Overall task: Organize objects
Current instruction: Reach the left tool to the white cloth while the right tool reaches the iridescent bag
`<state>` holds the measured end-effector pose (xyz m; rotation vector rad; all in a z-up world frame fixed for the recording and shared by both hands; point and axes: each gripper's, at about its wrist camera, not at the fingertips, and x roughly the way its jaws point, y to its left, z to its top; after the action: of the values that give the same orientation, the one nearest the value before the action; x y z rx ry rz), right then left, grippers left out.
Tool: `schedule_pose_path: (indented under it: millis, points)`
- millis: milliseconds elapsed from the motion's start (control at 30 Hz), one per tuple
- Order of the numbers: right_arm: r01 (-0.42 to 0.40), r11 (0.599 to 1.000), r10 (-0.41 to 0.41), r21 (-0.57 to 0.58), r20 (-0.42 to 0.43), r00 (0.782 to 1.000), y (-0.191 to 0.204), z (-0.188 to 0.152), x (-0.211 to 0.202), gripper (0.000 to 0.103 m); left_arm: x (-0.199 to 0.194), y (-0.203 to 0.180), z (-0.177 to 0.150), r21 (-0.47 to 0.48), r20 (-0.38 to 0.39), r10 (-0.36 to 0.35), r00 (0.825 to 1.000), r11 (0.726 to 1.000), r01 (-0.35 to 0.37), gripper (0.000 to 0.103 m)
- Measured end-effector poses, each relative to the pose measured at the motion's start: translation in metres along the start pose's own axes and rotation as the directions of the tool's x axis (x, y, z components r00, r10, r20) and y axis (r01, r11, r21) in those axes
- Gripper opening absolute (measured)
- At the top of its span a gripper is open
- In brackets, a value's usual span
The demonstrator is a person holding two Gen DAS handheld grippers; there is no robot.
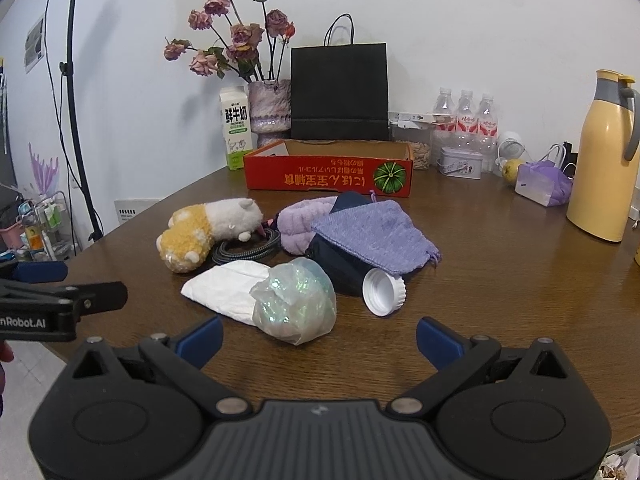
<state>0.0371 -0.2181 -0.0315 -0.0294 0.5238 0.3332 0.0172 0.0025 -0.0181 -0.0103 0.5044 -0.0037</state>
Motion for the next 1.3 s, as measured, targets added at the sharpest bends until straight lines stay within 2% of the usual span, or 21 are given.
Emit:
schedule_pose_path:
  millis: [667, 1033, 1167, 1233, 1300]
  points:
    - [-0.015, 1.000, 0.015, -0.009, -0.028, 1.000, -0.003, 0.004, 0.049, 0.103, 0.048, 0.009, 0.008, -0.027, -0.032, 0.013, 0.999, 1.000, -0.014, 0.103]
    - [-0.054, 0.998, 0.054, -0.009, -0.044, 0.998, -0.003, 0.010, 0.080, 0.103, 0.068, 0.017, 0.012, -0.056, -0.047, 0.028, 0.999, 0.998, -0.031, 0.103]
    - [-0.083, 0.996, 0.082, -0.014, -0.043, 0.996, -0.002, 0.011, 0.086, 0.092, 0.071, 0.021, 0.014, -0.065, -0.049, 0.037, 0.998, 0.997, -0.040, 0.103]
    - [-0.100, 0.995, 0.099, -0.019, -0.047, 0.994, -0.001, 0.011, 0.089, 0.083, 0.072, 0.022, 0.014, -0.068, -0.049, 0.039, 0.998, 0.997, -0.043, 0.103]
    - [-0.117, 0.993, 0.116, -0.021, -0.055, 0.992, -0.001, 0.011, 0.091, 0.065, 0.072, 0.022, 0.015, -0.069, -0.050, 0.042, 0.998, 0.997, -0.045, 0.103]
